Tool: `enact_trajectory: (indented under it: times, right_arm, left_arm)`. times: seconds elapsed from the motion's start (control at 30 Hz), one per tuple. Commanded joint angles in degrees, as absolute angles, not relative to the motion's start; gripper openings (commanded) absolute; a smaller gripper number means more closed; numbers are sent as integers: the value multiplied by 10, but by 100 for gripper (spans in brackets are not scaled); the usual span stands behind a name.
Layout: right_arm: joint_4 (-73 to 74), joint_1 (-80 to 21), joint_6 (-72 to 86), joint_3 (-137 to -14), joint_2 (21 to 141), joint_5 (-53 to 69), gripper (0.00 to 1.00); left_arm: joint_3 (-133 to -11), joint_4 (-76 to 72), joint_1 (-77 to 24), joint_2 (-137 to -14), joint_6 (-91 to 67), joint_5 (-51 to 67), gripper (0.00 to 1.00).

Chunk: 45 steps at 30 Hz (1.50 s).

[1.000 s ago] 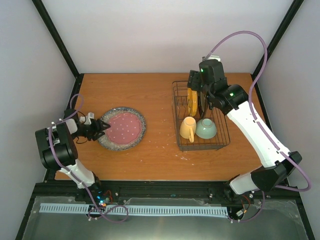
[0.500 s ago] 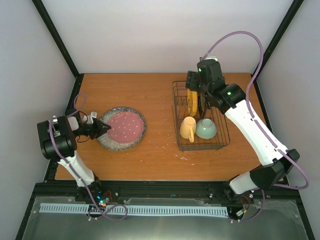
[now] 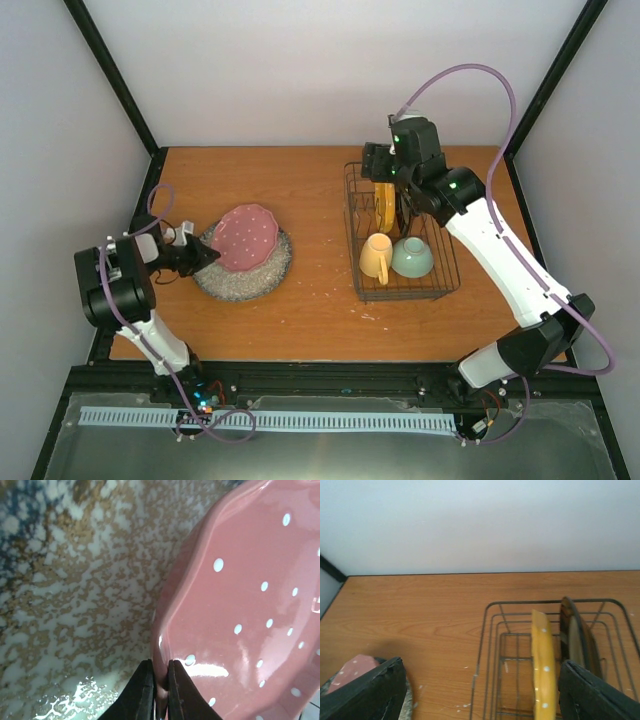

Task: Load the mixed dishes into the dish rack

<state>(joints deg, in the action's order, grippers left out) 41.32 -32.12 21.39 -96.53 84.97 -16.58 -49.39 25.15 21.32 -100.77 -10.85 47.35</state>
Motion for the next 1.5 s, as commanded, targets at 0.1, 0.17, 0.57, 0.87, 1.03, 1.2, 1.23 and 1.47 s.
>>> enact_trajectory:
  times: [0.1, 0.17, 0.57, 0.87, 1.03, 1.2, 1.23, 1.47]
  right_arm:
    - [362, -319, 196, -955, 864, -22, 83]
    - [352, -319, 198, -955, 873, 26, 83]
    - [272, -323, 279, -934, 998, 360, 96]
    - [153, -330, 353, -910, 1046, 479, 99]
    - [121, -345, 379, -934, 1072, 499, 99]
    - [149, -371, 376, -998, 1123, 495, 99]
    - [162, -378, 366, -1020, 1138, 493, 99]
    - [203, -419, 357, -1131, 1217, 498, 94]
  left_arm:
    - [-520, 241, 214, -927, -119, 516, 1]
    - [-527, 250, 214, -918, -117, 513, 1]
    - [-568, 291, 214, -790, -146, 519, 1]
    - [-615, 346, 214, -742, -139, 524, 0]
    - [-614, 352, 214, -725, -141, 527, 1]
    - [-618, 363, 214, -713, -140, 530, 1]
    - [-619, 369, 214, -709, -138, 528, 1]
    - [-616, 376, 214, -688, -136, 531, 1]
